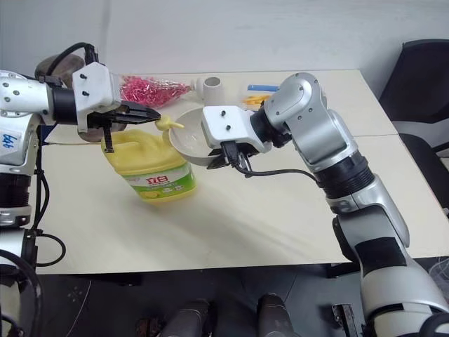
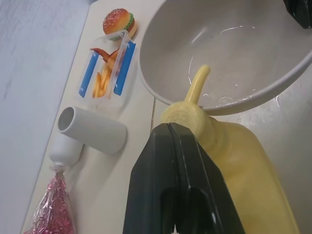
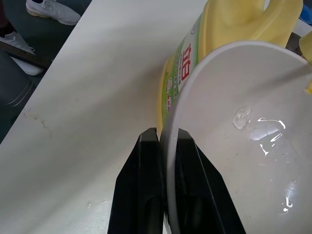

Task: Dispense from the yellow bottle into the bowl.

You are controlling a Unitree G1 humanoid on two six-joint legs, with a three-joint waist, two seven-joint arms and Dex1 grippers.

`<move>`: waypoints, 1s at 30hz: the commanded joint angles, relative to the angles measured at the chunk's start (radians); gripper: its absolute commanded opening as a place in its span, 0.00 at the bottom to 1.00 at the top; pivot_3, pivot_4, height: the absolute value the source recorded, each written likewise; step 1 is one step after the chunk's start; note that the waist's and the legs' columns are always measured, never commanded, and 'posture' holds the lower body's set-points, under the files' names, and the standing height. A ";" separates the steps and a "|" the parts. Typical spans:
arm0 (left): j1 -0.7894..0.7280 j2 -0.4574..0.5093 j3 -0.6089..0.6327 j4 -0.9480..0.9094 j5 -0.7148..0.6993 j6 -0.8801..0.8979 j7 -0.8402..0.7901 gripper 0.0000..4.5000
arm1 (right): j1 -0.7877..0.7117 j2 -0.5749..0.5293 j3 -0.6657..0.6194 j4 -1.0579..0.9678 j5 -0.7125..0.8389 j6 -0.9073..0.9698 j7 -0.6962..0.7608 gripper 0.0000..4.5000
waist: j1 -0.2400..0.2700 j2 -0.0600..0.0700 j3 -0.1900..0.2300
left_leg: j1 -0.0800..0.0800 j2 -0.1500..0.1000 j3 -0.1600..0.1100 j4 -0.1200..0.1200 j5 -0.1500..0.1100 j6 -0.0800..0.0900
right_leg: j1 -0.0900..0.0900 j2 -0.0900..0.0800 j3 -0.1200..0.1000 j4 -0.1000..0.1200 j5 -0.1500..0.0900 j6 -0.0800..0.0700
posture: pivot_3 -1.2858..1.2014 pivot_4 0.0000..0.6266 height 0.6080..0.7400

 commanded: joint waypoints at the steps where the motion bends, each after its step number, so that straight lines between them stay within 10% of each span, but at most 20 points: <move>1: 0.047 -0.021 -0.033 0.013 -0.020 0.146 -0.034 0.01 | -0.009 0.008 -0.026 -0.048 0.031 -0.020 0.000 0.00 | 0.000 0.000 0.000 | 0.000 0.000 0.000 0.000 0.000 0.000 | 0.000 0.000 0.000 0.000 0.000 0.000 | 0.52 0.24 1.00; 7: -0.014 0.013 0.176 -0.186 -0.301 0.531 -0.011 0.13 | 0.032 -0.013 -0.044 -0.065 0.041 -0.019 -0.016 0.00 | -0.002 -0.003 0.002 | -0.004 0.000 -0.001 0.001 0.000 0.000 | -0.004 0.000 0.000 0.000 0.000 0.000 | 0.52 0.24 1.00; 19: 0.408 0.284 0.673 -0.688 -0.668 0.959 -0.021 0.97 | 0.332 -0.132 -0.101 -0.119 -0.018 -0.089 -0.182 0.00 | -0.014 -0.005 0.003 | -0.008 -0.001 -0.003 -0.003 -0.001 -0.001 | -0.013 0.001 0.008 0.002 0.000 0.000 | 0.52 0.24 1.00; 30: 0.715 0.190 0.894 -0.879 -0.750 0.972 0.174 0.99 | 0.553 -0.089 -0.088 0.013 -0.092 -0.152 -0.405 0.00 | 0.005 -0.006 0.003 | -0.007 -0.001 0.000 -0.001 -0.001 0.000 | -0.010 0.002 0.021 -0.004 0.000 -0.001 | 0.52 0.24 1.00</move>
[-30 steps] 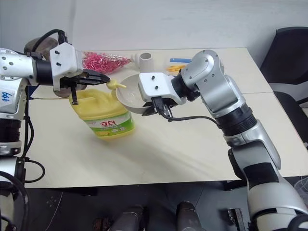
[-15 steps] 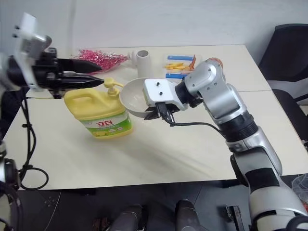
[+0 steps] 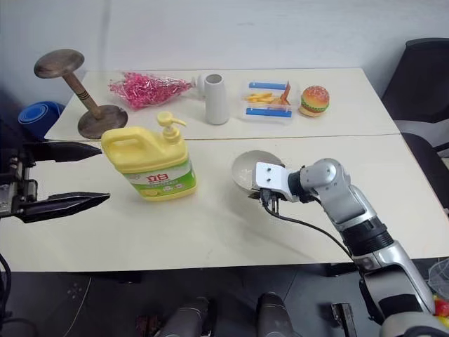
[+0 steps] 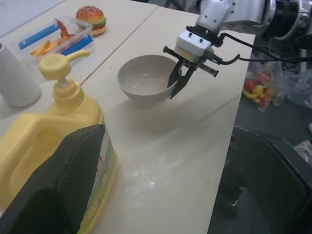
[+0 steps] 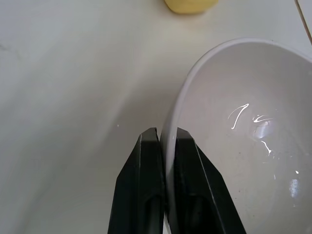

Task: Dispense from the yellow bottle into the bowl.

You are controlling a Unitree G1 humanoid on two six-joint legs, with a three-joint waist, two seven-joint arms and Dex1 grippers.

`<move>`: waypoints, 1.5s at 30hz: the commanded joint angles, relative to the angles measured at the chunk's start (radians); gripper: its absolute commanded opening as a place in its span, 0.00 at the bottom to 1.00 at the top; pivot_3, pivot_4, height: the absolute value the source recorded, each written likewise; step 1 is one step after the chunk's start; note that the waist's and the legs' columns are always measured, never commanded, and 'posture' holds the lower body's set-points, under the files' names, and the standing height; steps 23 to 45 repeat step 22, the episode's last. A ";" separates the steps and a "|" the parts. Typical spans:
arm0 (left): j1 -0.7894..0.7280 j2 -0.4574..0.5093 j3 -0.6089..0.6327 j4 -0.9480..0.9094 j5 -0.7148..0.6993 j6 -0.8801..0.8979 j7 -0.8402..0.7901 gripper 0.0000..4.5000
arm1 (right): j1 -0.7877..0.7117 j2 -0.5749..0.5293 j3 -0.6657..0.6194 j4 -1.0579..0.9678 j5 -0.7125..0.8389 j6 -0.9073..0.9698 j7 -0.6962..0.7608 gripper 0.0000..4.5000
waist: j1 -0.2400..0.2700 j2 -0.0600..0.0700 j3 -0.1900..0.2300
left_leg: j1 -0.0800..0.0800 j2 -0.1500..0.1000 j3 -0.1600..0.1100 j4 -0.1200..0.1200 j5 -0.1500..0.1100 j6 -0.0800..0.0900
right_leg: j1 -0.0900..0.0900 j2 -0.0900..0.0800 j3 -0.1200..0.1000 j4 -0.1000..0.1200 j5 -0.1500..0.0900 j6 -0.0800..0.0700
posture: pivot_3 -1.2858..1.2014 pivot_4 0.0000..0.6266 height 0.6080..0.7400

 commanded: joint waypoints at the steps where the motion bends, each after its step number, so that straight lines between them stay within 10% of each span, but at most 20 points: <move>1: 0.033 -0.011 0.028 -0.023 -0.014 -0.050 0.044 1.00 | 0.018 0.029 -0.017 0.049 -0.007 -0.036 -0.051 0.07 | -0.002 0.000 0.000 | 0.000 0.000 0.000 0.000 0.000 0.000 | 0.000 0.000 0.000 0.000 0.000 0.000 | 0.52 0.24 1.00; 11: 0.234 -0.040 0.065 -0.004 0.004 -0.184 0.021 1.00 | 0.013 -0.090 -0.161 -0.055 0.159 0.054 0.092 0.79 | -0.001 0.000 0.000 | 0.000 0.001 0.001 -0.002 0.000 0.000 | 0.000 0.001 0.000 -0.002 0.000 0.000 | 0.52 0.24 1.00; 19: 0.328 0.025 0.195 0.151 0.038 -0.281 -0.073 1.00 | -0.037 -0.416 -0.309 0.038 0.372 0.202 0.451 0.79 | 0.014 0.001 0.000 | 0.003 0.002 0.001 -0.001 -0.002 0.003 | 0.008 0.001 -0.001 -0.014 0.000 -0.001 | 0.52 0.24 1.00; 45: 0.324 0.029 0.202 0.178 0.029 -0.287 -0.059 1.00 | -0.064 -0.429 -0.327 0.103 0.383 0.211 0.442 0.79 | 0.015 0.001 0.000 | 0.005 0.002 0.001 -0.001 -0.004 0.003 | 0.008 0.001 0.000 -0.013 0.000 -0.001 | 0.52 0.24 1.00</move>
